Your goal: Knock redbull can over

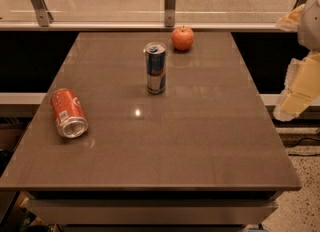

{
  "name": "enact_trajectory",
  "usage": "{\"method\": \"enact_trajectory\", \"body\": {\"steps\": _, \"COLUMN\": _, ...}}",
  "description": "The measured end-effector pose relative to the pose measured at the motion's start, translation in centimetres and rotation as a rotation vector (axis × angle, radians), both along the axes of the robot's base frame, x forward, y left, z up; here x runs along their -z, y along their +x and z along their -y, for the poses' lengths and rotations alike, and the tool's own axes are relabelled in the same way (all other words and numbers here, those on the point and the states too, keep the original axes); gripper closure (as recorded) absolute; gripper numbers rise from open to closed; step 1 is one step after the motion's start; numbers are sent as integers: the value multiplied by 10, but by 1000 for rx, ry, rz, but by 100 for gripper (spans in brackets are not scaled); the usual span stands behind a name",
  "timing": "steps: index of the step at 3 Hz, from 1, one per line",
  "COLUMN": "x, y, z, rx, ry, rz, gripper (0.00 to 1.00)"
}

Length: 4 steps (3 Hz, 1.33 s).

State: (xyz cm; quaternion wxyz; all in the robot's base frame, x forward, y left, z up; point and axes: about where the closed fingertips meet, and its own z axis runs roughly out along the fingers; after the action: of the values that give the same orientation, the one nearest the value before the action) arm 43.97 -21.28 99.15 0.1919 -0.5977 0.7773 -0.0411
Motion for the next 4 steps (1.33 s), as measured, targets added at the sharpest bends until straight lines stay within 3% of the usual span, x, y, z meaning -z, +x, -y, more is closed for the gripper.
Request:
{"method": "enact_trajectory", "body": {"steps": 2, "x": 2, "y": 25, "z": -5, "rx": -30, "ry": 197, "rz": 15, "gripper": 0}}
{"method": "enact_trajectory", "body": {"steps": 3, "x": 13, "y": 43, "z": -16, "rx": -66, "ry": 323, "rz": 9, "gripper": 0}}
{"method": "enact_trajectory", "body": {"steps": 4, "x": 23, "y": 57, "z": -30, "rx": -99, "ry": 458, "rz": 35, "gripper": 0}}
